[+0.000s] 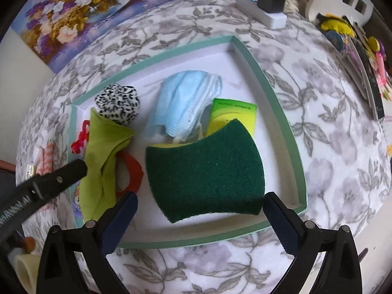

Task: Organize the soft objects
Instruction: 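Open both tools to drop the lime cloth and green sponge in the tray, then move both tools back to the yellow tape roll and striped towel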

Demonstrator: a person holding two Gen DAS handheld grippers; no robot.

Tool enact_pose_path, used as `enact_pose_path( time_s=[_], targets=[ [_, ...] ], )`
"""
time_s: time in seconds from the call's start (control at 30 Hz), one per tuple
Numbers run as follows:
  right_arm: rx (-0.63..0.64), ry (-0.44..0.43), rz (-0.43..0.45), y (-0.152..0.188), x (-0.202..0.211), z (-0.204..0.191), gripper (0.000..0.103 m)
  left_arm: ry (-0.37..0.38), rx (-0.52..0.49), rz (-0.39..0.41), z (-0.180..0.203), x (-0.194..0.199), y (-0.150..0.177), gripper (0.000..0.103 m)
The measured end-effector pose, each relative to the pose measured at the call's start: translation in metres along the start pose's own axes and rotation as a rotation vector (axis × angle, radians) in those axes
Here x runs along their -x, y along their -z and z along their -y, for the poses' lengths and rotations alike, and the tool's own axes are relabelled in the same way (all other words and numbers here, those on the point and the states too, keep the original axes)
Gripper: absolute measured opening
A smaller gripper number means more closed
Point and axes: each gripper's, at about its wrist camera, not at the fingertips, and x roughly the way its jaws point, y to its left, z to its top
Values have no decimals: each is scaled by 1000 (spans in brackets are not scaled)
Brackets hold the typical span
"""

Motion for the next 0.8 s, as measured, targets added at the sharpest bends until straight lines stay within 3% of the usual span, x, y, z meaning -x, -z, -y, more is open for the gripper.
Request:
enact_pose_path(
  time_s=[0.03, 0.07, 0.13, 0.4, 0.8],
  targets=[
    [4, 3, 10, -1, 2, -1, 103, -7, 4, 11, -3, 4, -1, 58],
    [7, 5, 24, -1, 6, -2, 103, -13, 7, 18, -3, 6, -3, 73],
    [8, 2, 45, 0, 14, -1, 103, -28, 26, 46, -9, 9, -5, 90],
    [3, -4, 92, -2, 32, -2, 103, -137, 74, 59, -38, 11, -9, 90],
    [42, 4, 100, -1, 34, -17, 103, -206, 141, 106, -75, 30, -14, 90]
  ],
)
